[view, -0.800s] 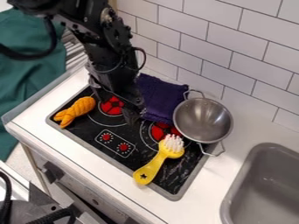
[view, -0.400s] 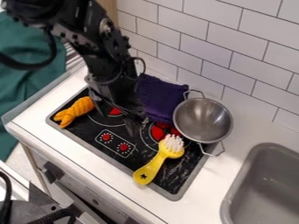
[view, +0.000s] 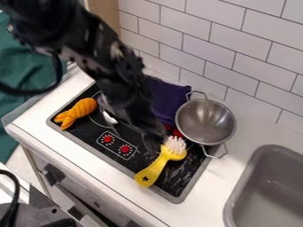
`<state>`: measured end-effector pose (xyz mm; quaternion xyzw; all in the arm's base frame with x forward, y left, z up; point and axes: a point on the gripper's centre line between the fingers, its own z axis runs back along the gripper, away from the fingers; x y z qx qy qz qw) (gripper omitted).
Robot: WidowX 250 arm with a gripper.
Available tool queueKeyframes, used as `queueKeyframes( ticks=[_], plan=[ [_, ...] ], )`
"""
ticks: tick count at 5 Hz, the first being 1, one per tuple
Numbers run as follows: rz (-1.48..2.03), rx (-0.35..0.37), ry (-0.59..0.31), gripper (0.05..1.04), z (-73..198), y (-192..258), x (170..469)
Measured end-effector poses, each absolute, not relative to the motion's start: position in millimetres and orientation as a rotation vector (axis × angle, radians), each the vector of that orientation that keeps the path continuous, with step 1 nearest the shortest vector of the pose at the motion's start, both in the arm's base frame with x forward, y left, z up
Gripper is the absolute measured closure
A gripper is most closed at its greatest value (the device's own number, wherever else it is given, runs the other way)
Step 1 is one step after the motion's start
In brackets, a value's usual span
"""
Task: Put the yellow brush on the top of the towel
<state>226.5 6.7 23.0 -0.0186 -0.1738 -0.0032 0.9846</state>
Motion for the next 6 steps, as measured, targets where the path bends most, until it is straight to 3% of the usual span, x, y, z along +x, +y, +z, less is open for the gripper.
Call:
queueKeyframes(
  ticks=[3,6],
  plan=[
    [-0.051,-0.018,-0.250,0.082,-15,-11,238],
    [-0.040,0.000,-0.206,0.093,-44,-12,264]
  ],
)
